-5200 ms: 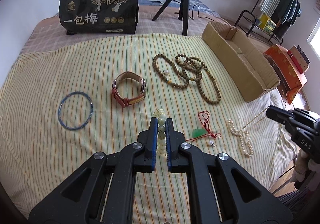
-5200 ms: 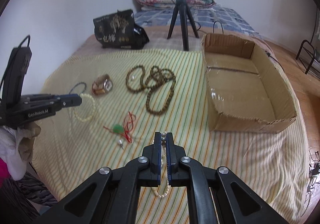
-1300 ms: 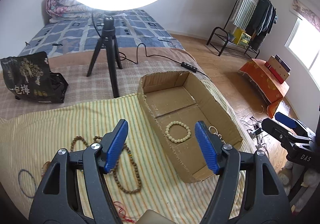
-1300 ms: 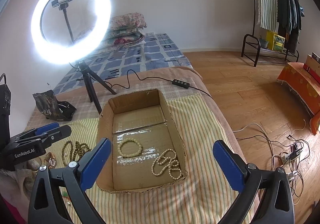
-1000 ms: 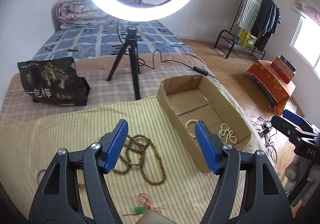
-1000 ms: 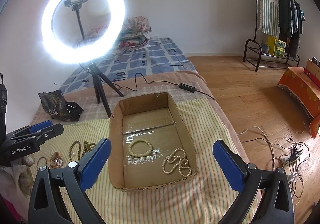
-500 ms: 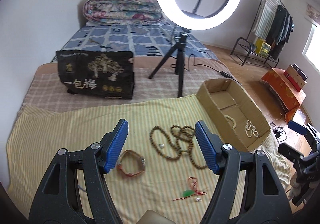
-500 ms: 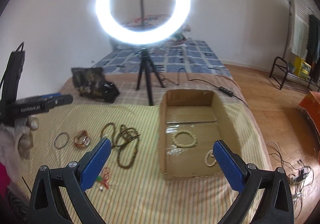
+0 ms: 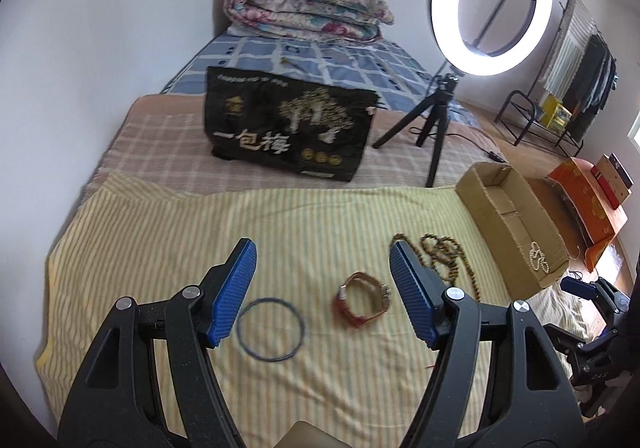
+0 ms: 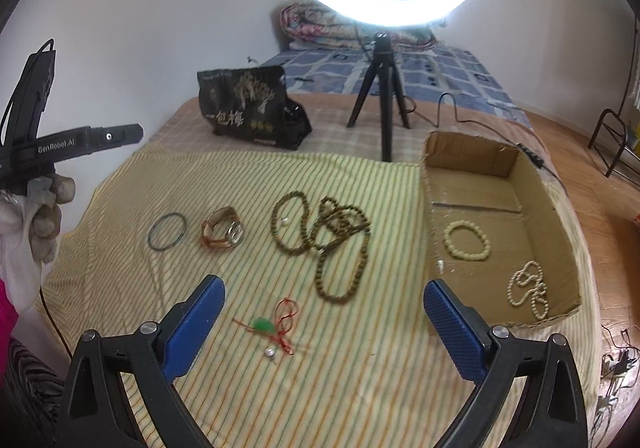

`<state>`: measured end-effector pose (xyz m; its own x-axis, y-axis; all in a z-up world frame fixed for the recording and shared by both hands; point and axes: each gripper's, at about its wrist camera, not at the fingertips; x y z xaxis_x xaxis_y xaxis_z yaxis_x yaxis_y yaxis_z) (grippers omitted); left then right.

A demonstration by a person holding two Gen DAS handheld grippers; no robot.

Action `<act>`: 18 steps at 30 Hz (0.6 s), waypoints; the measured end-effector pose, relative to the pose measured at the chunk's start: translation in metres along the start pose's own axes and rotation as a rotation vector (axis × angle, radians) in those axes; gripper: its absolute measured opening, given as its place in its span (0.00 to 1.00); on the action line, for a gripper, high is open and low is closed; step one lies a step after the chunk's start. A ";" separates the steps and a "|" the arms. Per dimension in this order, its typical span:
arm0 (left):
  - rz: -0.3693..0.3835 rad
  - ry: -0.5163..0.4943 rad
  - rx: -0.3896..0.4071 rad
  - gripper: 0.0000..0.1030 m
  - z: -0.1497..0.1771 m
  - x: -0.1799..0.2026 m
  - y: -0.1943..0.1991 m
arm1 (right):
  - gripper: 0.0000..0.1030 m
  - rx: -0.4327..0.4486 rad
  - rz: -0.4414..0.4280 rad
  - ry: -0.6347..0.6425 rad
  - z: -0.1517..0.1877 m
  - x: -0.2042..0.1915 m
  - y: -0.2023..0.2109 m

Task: Organize jewelry
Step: 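Withdraw both open tools from the box back over the remaining jewelry, then close the left tool on the blue bangle while the right tool grips the green jade pendant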

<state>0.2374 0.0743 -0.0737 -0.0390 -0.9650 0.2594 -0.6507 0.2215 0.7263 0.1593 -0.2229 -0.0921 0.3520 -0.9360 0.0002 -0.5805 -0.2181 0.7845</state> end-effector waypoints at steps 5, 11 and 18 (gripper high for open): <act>-0.034 0.020 -0.046 0.69 0.014 -0.029 -0.008 | 0.97 -0.040 -0.014 0.026 0.005 -0.011 -0.015; -0.044 0.048 -0.134 0.69 0.037 -0.052 -0.030 | 0.96 -0.084 -0.021 0.063 0.009 -0.022 -0.030; -0.062 0.070 -0.237 0.69 0.057 -0.057 -0.066 | 0.95 -0.130 -0.029 0.101 0.015 -0.033 -0.049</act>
Point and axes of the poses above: each gripper's, at about its wrist camera, not at the fingertips, and y roughly against the way its jaws point, x to its right, z to its underside, and after that the axes turned 6 degrees about y, right-handed
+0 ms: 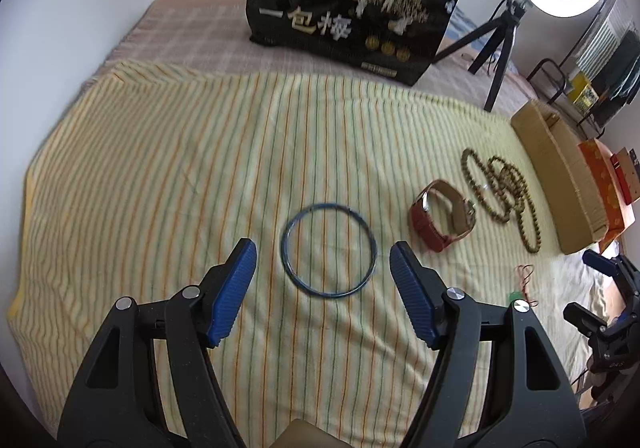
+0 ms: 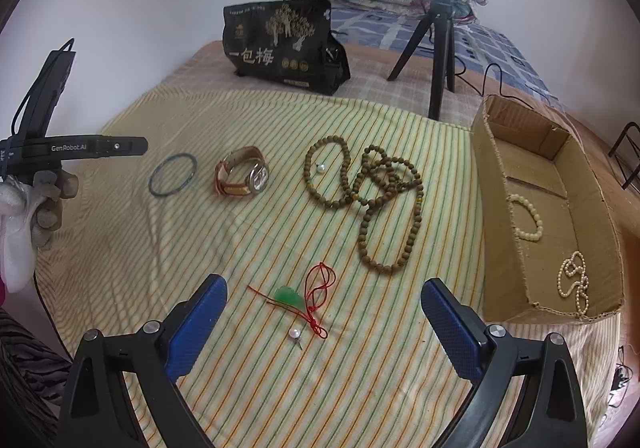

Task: Organize jewelry
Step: 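Close the left tool on the blue bangle while the right tool grips the green jade pendant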

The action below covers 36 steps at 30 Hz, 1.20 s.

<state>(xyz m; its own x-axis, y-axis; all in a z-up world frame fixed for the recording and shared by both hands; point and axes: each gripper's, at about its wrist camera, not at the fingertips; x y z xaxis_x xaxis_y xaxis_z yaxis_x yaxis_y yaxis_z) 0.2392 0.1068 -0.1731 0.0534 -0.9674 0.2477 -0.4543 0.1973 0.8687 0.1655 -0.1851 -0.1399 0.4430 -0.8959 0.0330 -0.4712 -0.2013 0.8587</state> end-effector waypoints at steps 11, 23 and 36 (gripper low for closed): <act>0.000 0.071 -0.070 0.69 -0.006 -0.008 -0.035 | 0.94 -0.052 -0.042 -0.004 0.002 -0.002 -0.022; 0.028 0.120 -0.095 0.74 -0.013 -0.002 -0.049 | 0.86 -0.111 -0.088 0.012 0.008 -0.008 -0.041; -0.118 -0.027 -0.079 0.74 -0.002 0.026 -0.061 | 0.66 -0.153 -0.073 0.072 0.010 -0.017 -0.057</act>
Point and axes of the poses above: each gripper's, at about its wrist camera, not at the fingertips, and y roughly against the way its jaws point, x to its right, z to its underside, and after that the axes turned 6 degrees about y, right-handed
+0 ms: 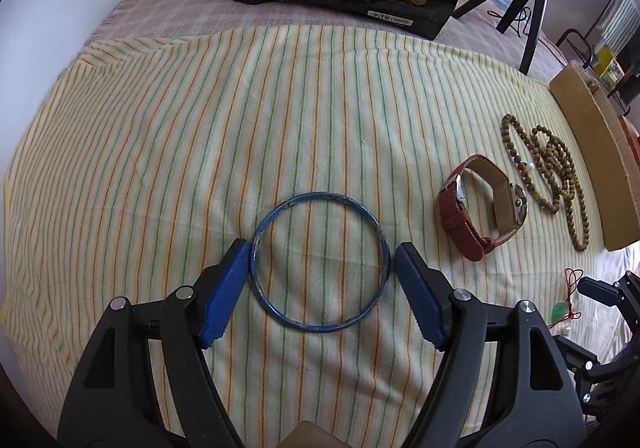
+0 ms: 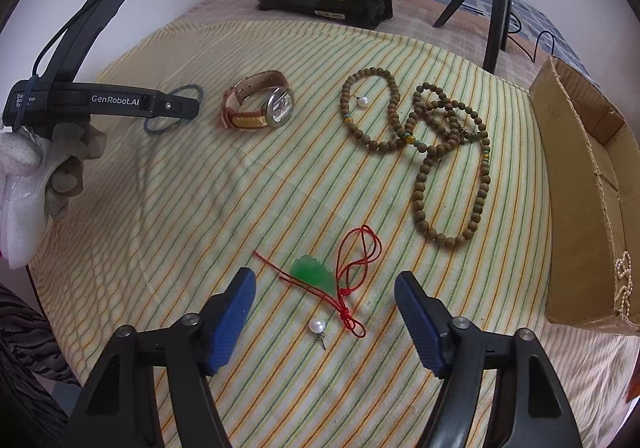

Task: Organize jewelry
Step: 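Close the left tool on the blue bangle while the right tool grips the green jade pendant, then carry the blue bangle with the left tool while the right tool carries the pendant into the box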

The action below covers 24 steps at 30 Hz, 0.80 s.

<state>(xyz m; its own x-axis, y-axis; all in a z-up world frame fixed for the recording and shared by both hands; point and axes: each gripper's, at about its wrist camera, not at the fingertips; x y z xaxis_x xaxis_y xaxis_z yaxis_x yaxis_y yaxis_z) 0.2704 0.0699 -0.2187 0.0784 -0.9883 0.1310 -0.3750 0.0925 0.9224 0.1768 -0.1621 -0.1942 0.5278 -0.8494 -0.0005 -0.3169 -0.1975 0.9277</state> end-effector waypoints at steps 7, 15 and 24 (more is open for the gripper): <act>-0.015 -0.010 0.005 0.74 0.001 0.002 -0.003 | 0.52 -0.015 0.000 -0.017 -0.002 0.001 -0.006; -0.024 -0.015 0.016 0.74 0.004 0.001 -0.001 | 0.26 -0.005 -0.026 -0.034 -0.005 0.004 -0.007; -0.020 -0.012 0.029 0.71 0.004 -0.002 0.000 | 0.17 0.015 -0.030 -0.016 -0.004 -0.001 -0.002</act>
Point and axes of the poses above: each gripper's, at about its wrist camera, not at the fingertips, and y roughly against the way its jaws point, x to its right, z to its underside, and after that the axes turned 6 degrees about y, right-handed
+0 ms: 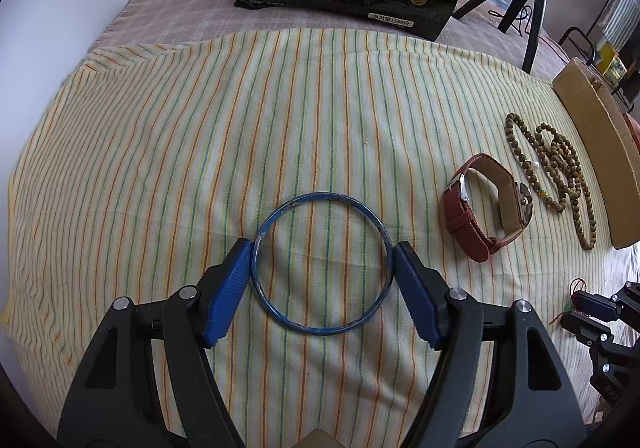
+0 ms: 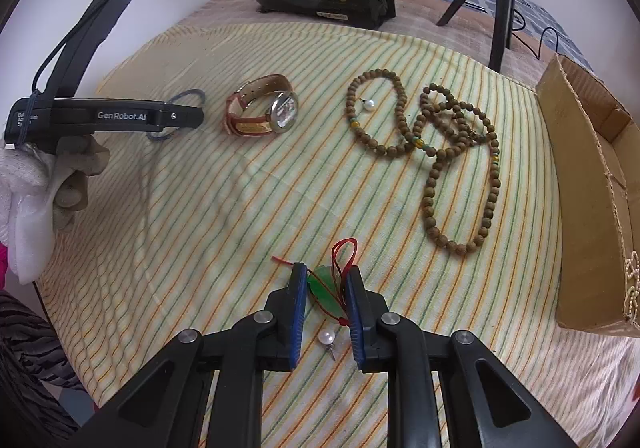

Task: Organize jewelry
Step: 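Carry the blue bangle with the left tool while the right tool carries the pendant into the box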

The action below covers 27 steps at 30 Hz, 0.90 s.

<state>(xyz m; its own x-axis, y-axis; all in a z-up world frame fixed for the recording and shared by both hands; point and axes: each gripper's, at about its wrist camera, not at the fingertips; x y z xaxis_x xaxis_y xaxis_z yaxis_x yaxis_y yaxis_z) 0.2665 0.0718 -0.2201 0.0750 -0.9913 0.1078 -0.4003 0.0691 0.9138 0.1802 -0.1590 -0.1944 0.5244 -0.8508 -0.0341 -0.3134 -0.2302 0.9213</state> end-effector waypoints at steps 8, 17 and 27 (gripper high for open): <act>0.016 0.026 0.016 0.71 -0.003 -0.005 0.007 | 0.16 0.057 0.007 -0.012 -0.006 0.001 0.014; 0.038 0.069 0.088 0.71 -0.014 -0.011 0.038 | 0.16 0.136 0.019 -0.024 -0.014 0.007 0.044; 0.093 0.041 0.187 0.71 -0.026 0.017 0.083 | 0.16 0.263 0.050 -0.081 -0.023 0.030 0.093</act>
<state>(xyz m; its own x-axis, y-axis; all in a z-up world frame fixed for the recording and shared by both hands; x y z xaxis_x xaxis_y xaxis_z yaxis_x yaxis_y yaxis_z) 0.2580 0.0635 -0.1326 0.0657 -0.9760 0.2075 -0.5695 0.1341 0.8110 0.1847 -0.1957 -0.1006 0.4415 -0.8967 -0.0317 -0.5375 -0.2926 0.7908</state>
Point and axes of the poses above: each gripper's, at about its wrist camera, not at the fingertips, and y roughly against the way its jaws point, x to its right, z to its underside, and after that the axes turned 6 degrees about y, right-handed
